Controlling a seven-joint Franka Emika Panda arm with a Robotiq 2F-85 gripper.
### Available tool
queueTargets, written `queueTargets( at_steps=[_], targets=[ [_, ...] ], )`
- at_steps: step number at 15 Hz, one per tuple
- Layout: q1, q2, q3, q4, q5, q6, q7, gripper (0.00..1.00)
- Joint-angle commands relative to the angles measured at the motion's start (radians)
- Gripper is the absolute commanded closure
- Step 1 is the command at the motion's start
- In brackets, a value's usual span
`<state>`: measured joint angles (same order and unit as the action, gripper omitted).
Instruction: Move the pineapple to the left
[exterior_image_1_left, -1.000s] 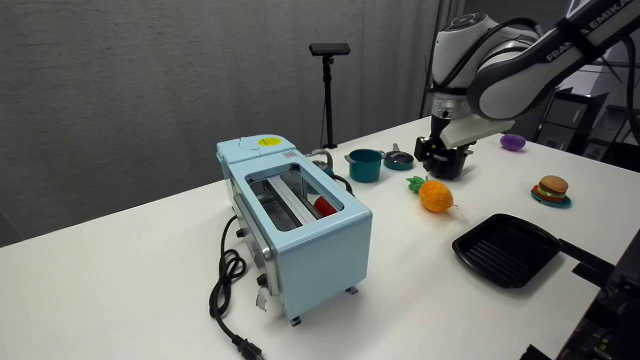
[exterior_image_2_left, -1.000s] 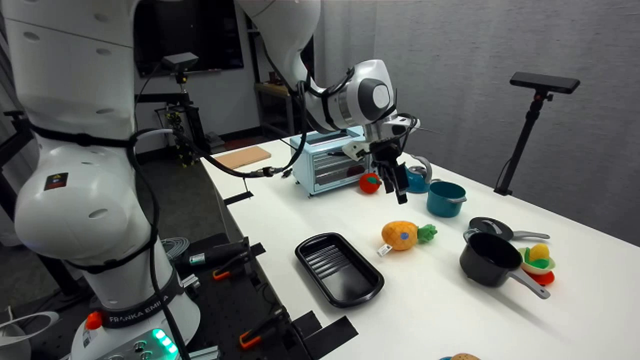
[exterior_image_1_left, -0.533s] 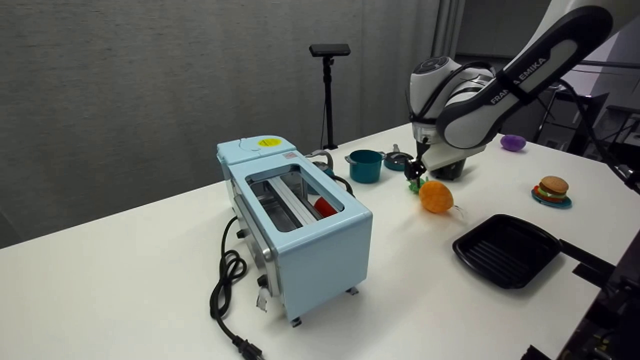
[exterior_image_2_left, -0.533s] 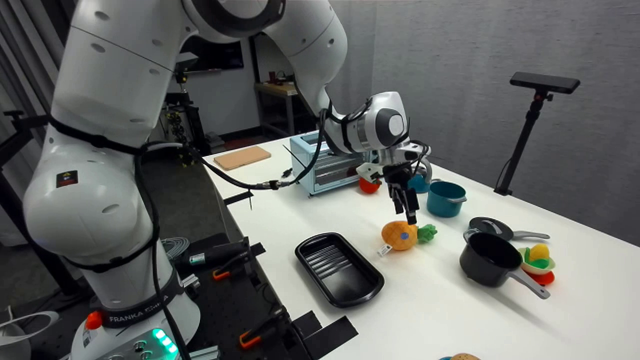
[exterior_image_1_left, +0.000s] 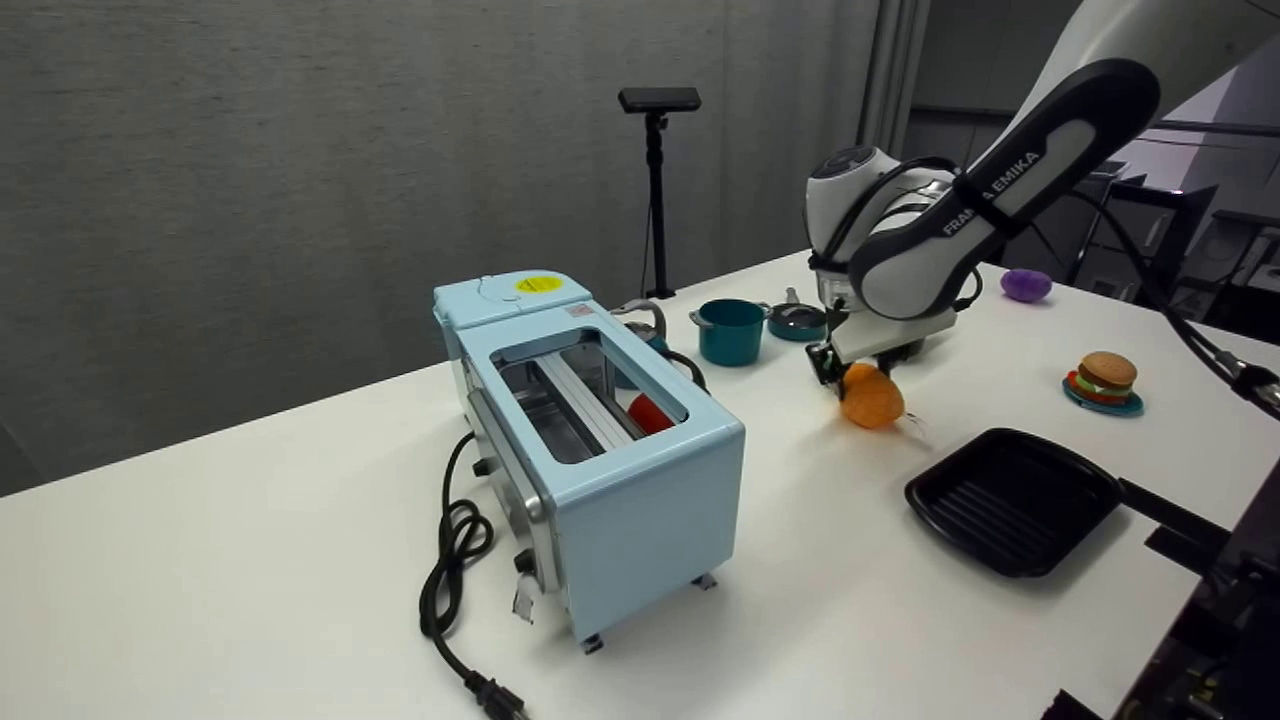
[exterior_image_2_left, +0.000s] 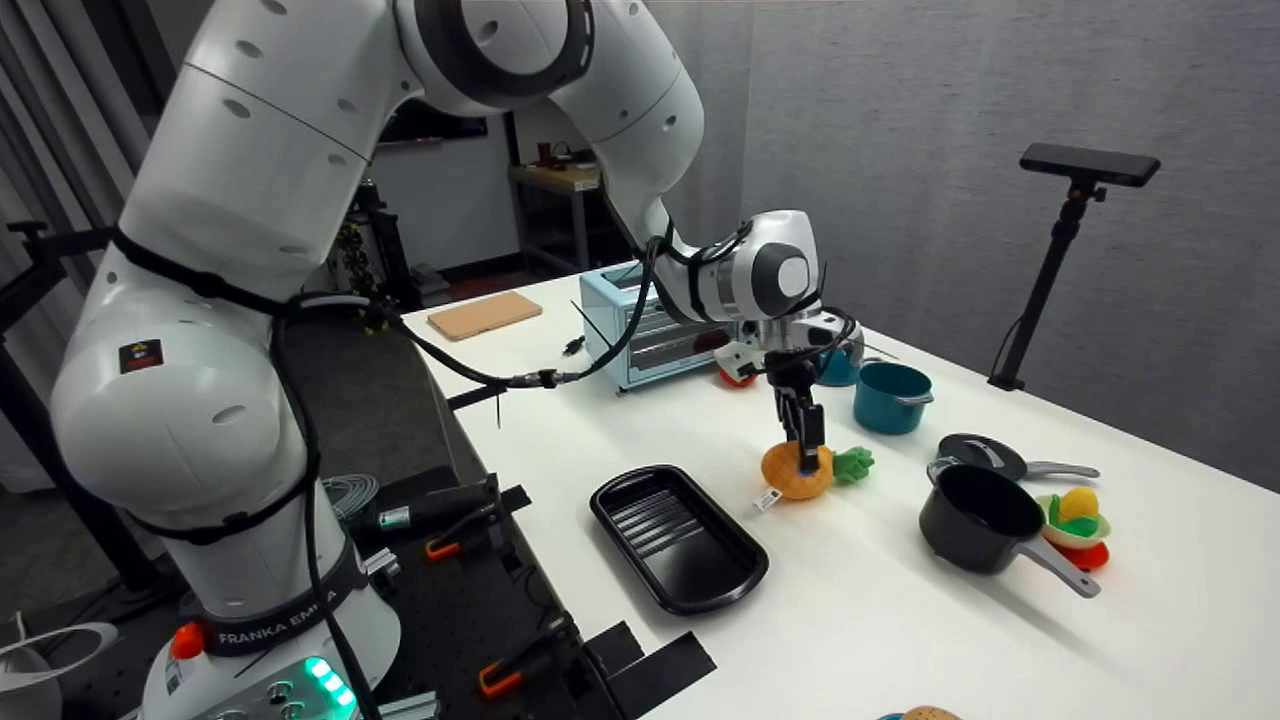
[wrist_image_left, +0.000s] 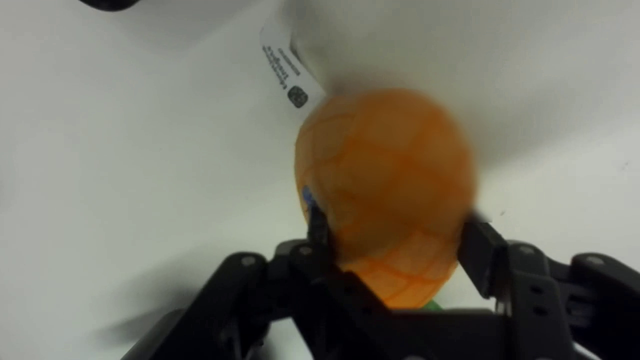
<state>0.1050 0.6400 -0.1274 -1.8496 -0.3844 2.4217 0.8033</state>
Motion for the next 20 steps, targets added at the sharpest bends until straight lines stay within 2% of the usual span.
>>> queueTargets(
  at_steps=[1,6,9,10,13,20],
  targets=[
    [0.005,-0.052,0.017,-0.006,0.092,-0.008,-0.072,0.65],
    [-0.030,-0.181,0.124,-0.054,0.275,0.043,-0.298,0.97],
    [-0.034,-0.231,0.183,-0.057,0.406,0.028,-0.455,0.95],
    [-0.036,-0.245,0.202,-0.061,0.444,0.019,-0.507,0.97],
    [-0.036,-0.261,0.240,-0.056,0.517,-0.023,-0.638,0.96],
    [-0.011,-0.259,0.229,-0.101,0.400,-0.133,-0.850,0.96]
  ],
)
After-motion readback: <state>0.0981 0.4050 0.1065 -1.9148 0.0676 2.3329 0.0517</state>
